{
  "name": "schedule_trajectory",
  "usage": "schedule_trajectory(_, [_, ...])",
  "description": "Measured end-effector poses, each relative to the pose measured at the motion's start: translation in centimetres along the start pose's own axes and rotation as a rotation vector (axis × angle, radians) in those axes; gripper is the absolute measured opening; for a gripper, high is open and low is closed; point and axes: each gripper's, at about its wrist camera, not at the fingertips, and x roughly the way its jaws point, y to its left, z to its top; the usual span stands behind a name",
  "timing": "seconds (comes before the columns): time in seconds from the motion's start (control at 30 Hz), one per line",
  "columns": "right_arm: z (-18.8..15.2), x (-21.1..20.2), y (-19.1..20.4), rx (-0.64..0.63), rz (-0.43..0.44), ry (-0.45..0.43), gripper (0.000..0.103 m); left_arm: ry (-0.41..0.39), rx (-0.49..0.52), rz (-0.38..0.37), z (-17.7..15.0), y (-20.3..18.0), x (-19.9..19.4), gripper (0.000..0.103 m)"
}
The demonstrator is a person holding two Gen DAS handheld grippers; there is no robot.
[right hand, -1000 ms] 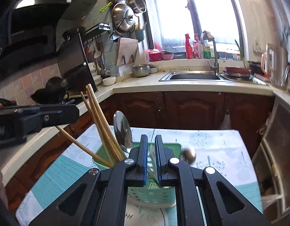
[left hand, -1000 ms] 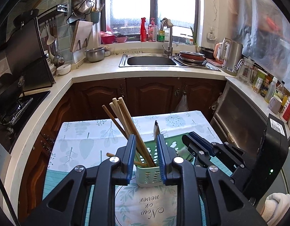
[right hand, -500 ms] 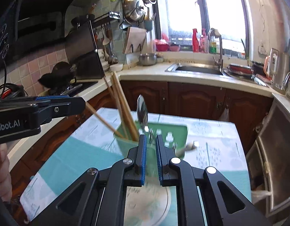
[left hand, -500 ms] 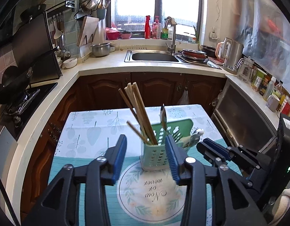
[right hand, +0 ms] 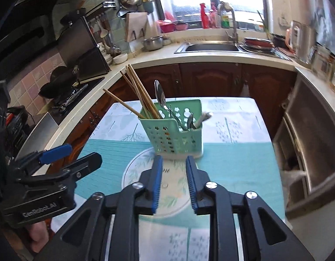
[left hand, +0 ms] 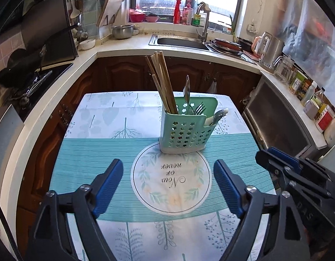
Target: Organize utensils
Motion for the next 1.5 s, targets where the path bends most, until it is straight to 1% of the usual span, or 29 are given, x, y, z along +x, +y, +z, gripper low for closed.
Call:
schedule_trajectory(0.03, [-0.1,-0.9,0.2,0.005,-0.007,0.002,0.030,-0.002,-0.002,0.001,0.0,0.0,-0.4,0.091])
schedule_trajectory(0.07, [-0.2,-1.9,0.5,0.011,-0.014,0.003,0.035,-0.007,-0.003,0.004,0.1,-0.1,-0.9,0.093])
schedule_trajectory(0.1, [-0.4,-3.0,0.7,0.018,-0.023,0.004,0.037,-0.013,-0.001,0.006,0.1,-0.2,-1.4,0.096])
schedule_trajectory(0.2, [-0.7,-6.5,1.6,0.019,-0.056,-0.009,0.040,-0.035,-0.001,0.025,0.4,-0.2,-3.1,0.102])
schedule_trajectory(0.23, [-0.8,-7.5,1.8,0.016,-0.070,-0.019,0.040,-0.038,-0.006,0.024,0.5,0.0,-3.6,0.102])
schedule_trajectory(0.27, [-0.8,-8.6,2.1,0.016,-0.079,-0.030,0.044,-0.036,-0.015,0.022,0.6,0.1,-4.0,0.102])
schedule_trajectory(0.3, [-0.7,-9.5,2.2,0.017,-0.083,-0.036,0.051,-0.033,-0.021,0.023,0.6,0.2,-4.3,0.102])
schedule_trajectory(0.37, [-0.8,-11.3,2.6,0.025,-0.088,-0.055,0.060,-0.023,-0.022,0.041,0.6,0.3,-4.9,0.102])
schedule_trajectory(0.4, [-0.6,-11.9,2.8,0.025,-0.089,-0.059,0.061,-0.020,-0.020,0.052,0.5,0.3,-5.2,0.102])
schedule_trajectory(0.5, [-0.9,-14.1,3.9,0.012,-0.087,-0.073,0.061,-0.018,-0.019,0.080,0.4,0.5,-6.0,0.102])
schedule_trajectory(0.77, [-1.4,-18.3,5.7,0.002,-0.090,-0.079,0.062,-0.020,-0.030,0.098,0.0,1.0,-7.6,0.102])
schedule_trajectory(0.83, [-1.3,-17.6,5.4,0.002,-0.089,-0.078,0.063,-0.021,-0.031,0.106,-0.1,1.2,-7.8,0.102])
schedule_trajectory(0.97, [-1.4,-19.1,5.9,0.006,-0.092,-0.068,0.067,-0.020,-0.032,0.121,-0.2,1.4,-8.1,0.102])
schedule_trajectory(1.1, [-1.7,-19.4,6.0,0.007,-0.096,-0.058,0.067,-0.018,-0.022,0.142,-0.3,1.4,-8.2,0.102])
schedule_trajectory(1.37, [-1.5,-18.7,5.9,0.018,-0.098,-0.035,0.067,-0.008,-0.008,0.161,-0.4,1.6,-8.1,0.102])
schedule_trajectory(1.5, [-1.1,-17.6,5.6,0.022,-0.097,-0.030,0.067,-0.008,-0.004,0.164,-0.4,1.6,-8.1,0.102])
